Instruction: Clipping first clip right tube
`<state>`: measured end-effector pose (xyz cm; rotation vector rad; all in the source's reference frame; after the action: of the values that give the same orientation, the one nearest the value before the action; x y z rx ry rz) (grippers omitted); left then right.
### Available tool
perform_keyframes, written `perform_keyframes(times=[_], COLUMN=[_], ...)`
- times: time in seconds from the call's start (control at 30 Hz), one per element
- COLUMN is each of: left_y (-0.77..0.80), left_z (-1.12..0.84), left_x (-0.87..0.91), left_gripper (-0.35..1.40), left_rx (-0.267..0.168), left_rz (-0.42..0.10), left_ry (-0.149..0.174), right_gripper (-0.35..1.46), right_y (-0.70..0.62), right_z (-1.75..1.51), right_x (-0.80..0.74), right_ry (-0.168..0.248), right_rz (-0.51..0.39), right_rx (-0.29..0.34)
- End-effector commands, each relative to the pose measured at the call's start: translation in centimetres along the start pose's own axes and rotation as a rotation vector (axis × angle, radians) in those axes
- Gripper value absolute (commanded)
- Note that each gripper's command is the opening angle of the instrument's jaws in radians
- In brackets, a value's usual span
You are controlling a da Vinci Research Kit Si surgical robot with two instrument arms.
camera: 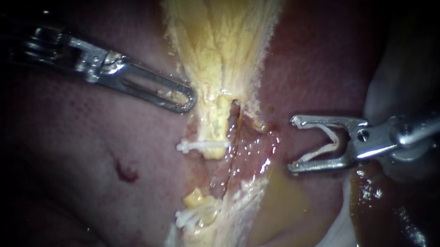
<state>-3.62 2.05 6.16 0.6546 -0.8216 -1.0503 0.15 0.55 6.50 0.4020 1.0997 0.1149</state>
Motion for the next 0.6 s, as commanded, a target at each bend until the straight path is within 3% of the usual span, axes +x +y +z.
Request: perform_keyframes(times=[0.03,0.3,0.43,0.6], left_y=[0.0,-0.02,-0.06,-0.08], left_z=[-0.03,-0.41,-0.64,-0.71], left_x=[-0.01,-0.12,-0.25,-0.27], left_gripper=[-0.35,-0.35,-0.35,-0.35], left_rx=[0.002,-0.002,-0.007,-0.008], left_rz=[0.0,-0.006,-0.015,-0.017], left_ry=[0.001,0.001,-0.022,-0.027], right_gripper=[0.5,0.5,0.5,0.5], right_y=[0.0,0.0,0.01,0.01], right_z=[0.0,0.0,0.01,0.01], right_x=[0.0,0.0,0.0,0.01], right_ry=[0.0,0.0,0.0,0.0], right_rz=[0.0,0.0,0.0,0.0], right_rx=[0.0,0.0,0.0,0.0])
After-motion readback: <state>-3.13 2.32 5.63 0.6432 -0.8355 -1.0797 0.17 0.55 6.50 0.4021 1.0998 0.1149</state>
